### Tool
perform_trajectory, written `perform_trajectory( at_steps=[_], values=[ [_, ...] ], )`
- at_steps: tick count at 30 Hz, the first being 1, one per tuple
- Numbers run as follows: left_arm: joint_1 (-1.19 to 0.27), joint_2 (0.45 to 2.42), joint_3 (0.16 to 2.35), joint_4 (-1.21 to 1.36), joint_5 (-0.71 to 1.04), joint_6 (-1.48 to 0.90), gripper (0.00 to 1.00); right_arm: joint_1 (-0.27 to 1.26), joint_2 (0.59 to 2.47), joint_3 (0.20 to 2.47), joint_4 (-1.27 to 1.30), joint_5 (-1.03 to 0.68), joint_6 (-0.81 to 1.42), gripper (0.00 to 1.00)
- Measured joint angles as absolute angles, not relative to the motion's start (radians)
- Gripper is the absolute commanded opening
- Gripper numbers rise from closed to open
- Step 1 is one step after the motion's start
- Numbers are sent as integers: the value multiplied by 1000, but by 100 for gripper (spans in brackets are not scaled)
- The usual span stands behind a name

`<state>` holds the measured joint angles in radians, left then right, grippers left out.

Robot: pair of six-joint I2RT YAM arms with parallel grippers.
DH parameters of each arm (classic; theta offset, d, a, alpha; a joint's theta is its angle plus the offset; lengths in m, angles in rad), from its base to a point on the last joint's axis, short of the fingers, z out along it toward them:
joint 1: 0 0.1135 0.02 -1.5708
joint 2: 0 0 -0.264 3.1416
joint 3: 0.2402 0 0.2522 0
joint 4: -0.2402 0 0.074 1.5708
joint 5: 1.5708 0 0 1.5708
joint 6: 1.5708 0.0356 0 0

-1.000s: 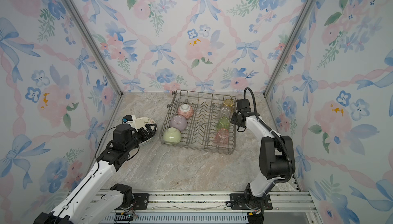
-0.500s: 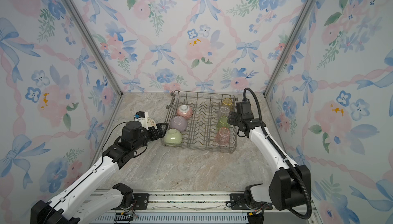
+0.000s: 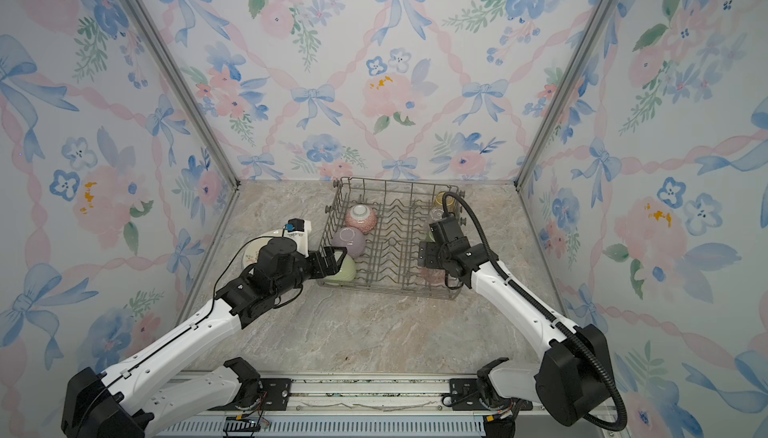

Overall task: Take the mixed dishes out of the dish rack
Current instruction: 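Lower the right gripper over the pink glass cup and close on it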

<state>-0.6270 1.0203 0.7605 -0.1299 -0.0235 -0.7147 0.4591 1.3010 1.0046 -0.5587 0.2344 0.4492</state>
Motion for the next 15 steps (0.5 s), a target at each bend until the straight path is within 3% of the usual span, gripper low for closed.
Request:
perform_trajectory(
  at_steps=[8,15],
  values=[
    [-676,981,732,-121,-30,-734,98,459,1421,1005,-566,263,453,94],
    [-676,942,668,-128,-31,-745,98,459,1517,1008,-560,258,456,87]
  ],
)
